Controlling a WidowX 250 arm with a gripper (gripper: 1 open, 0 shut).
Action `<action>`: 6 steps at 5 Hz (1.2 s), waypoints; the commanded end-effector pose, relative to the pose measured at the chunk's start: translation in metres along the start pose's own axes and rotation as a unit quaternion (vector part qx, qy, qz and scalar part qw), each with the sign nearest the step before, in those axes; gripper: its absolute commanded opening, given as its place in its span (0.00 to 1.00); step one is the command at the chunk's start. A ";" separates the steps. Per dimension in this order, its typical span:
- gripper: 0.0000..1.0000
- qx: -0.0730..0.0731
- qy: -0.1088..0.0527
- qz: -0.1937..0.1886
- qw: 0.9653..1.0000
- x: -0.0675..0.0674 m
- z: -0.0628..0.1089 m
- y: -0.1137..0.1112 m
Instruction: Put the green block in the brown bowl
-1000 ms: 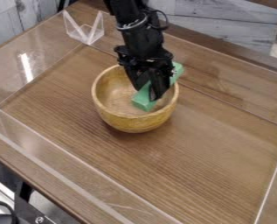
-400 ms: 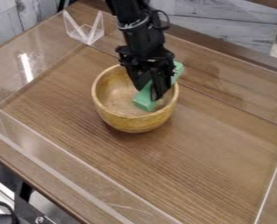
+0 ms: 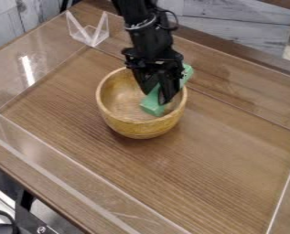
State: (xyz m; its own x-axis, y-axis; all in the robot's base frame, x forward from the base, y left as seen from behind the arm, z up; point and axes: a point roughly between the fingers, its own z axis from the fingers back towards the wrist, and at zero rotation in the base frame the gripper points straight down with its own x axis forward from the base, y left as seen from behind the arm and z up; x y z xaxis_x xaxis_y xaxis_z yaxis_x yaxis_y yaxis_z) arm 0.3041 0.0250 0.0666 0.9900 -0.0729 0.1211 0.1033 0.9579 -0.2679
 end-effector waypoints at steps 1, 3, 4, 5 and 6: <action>0.00 0.005 -0.024 -0.010 1.000 0.013 0.013 -0.003; 0.00 0.002 -0.021 -0.009 1.000 0.014 0.012 -0.004; 0.00 0.000 -0.020 -0.009 1.000 0.015 0.012 -0.005; 0.00 -0.001 -0.018 -0.009 1.000 0.016 0.011 -0.005; 0.00 -0.003 -0.017 -0.008 1.000 0.017 0.011 -0.005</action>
State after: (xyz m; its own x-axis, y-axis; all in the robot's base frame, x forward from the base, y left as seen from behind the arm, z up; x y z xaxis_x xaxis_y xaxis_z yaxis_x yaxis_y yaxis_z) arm 0.3069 0.0219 0.0649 0.9924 -0.0706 0.1004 0.0968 0.9529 -0.2874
